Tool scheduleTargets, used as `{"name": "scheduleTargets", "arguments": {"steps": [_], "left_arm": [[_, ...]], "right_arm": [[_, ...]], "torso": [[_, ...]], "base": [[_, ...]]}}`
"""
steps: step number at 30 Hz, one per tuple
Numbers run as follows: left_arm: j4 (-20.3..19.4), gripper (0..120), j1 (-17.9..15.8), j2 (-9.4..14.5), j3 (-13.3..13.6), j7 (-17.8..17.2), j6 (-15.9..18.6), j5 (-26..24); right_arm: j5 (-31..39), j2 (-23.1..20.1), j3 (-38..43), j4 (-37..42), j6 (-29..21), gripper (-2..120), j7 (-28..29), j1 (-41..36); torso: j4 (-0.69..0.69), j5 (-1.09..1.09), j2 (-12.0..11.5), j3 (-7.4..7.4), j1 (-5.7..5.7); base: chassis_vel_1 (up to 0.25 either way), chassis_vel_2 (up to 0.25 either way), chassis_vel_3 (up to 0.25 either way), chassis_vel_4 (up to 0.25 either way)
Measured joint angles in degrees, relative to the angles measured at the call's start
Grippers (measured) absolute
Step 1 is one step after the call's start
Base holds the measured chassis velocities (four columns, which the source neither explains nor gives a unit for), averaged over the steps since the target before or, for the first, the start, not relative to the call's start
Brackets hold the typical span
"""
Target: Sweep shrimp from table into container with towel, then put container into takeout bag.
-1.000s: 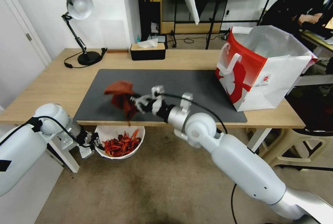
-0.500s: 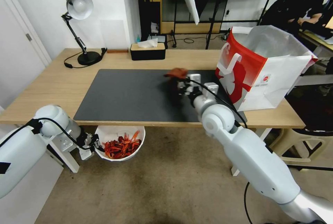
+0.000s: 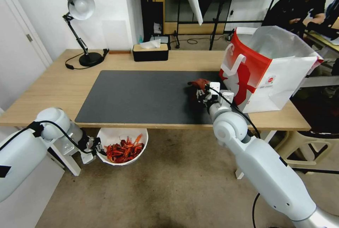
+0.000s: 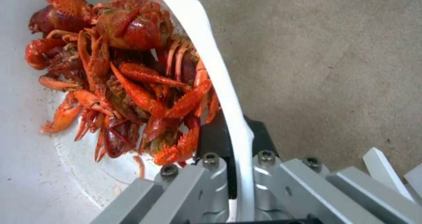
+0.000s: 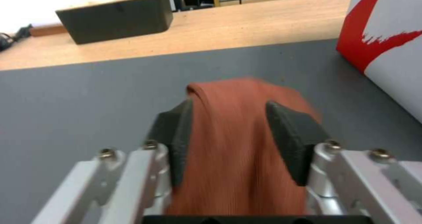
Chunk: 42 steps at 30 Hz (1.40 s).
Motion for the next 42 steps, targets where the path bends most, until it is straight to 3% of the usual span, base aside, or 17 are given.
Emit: {"name": "scheduleTargets", "arguments": {"steps": [8,11,13,15,17,19,21,27,37,42], "left_arm": [[-0.3,0,0.3,-0.1,0.0,0.0,0.0,0.2],[-0.4,0,0.6,-0.2,-0.1,0.0,0.0,0.3],[-0.4,0,0.6,-0.2,-0.1,0.0,0.0,0.3],[-0.4,0,0.9,-0.3,-0.1,0.0,0.0,0.4],[-0.4,0,0.9,-0.4,-0.1,0.0,0.0,0.5],[-0.3,0,1.1,-0.6,-0.1,0.0,0.0,0.6],[-0.3,0,1.1,-0.6,-0.1,0.0,0.0,0.7],[-0.3,0,1.7,-1.3,-0.1,-0.1,0.0,1.2],[-1.4,0,4.4,-0.7,0.0,-0.2,0.0,2.7],[-4.7,0,6.4,0.4,0.1,-0.4,0.0,3.0]], "right_arm": [[-0.2,-0.7,1.7,1.5,1.7,75,-0.4,-2.3],[-2.2,-2.0,4.0,3.8,5.9,90,-3.9,-6.9],[-2.3,-2.1,4.1,3.8,6.1,92,-4.1,-7.1],[-7.1,-4.2,6.8,6.1,12.5,99,-9.1,-13.2],[-8.0,-4.5,7.3,6.6,13.7,99,-9.9,-14.4],[-11.9,-6.0,10.3,9.1,19.0,100,-13.1,-20.6],[-11.9,-6.0,10.3,9.1,19.0,100,-13.1,-20.6],[-19.4,-6.7,16.9,12.5,32.1,100,-22.1,-34.8],[-24.8,-2.9,19.6,12.7,37.6,100,-25.5,-45.9],[-27.9,-0.7,19.0,12.4,38.9,100,-26.0,-50.0]], "torso": [[0.01,0.00,0.0,0.00,0.00],[0.01,0.00,0.0,0.00,0.00],[0.01,0.01,0.0,0.00,0.00],[0.00,0.01,0.0,0.00,0.00],[0.00,0.01,0.0,0.00,0.00],[-0.02,0.00,0.0,-0.01,0.00],[-0.02,0.00,0.0,-0.01,0.00],[0.00,-0.01,0.0,-0.01,0.00],[0.01,-0.01,0.0,-0.01,-0.01],[-0.01,-0.01,0.0,0.00,0.00]], "base": [[0.000,0.000,0.000,0.000],[0.000,0.000,0.000,0.000],[0.000,0.000,0.000,0.000],[0.000,0.000,0.000,0.000],[0.000,0.000,0.000,0.000],[0.000,0.000,0.000,0.000],[0.000,0.000,0.000,0.000],[0.000,0.000,0.000,0.000],[0.000,0.000,0.000,0.000],[0.000,0.000,0.000,0.000]]}}
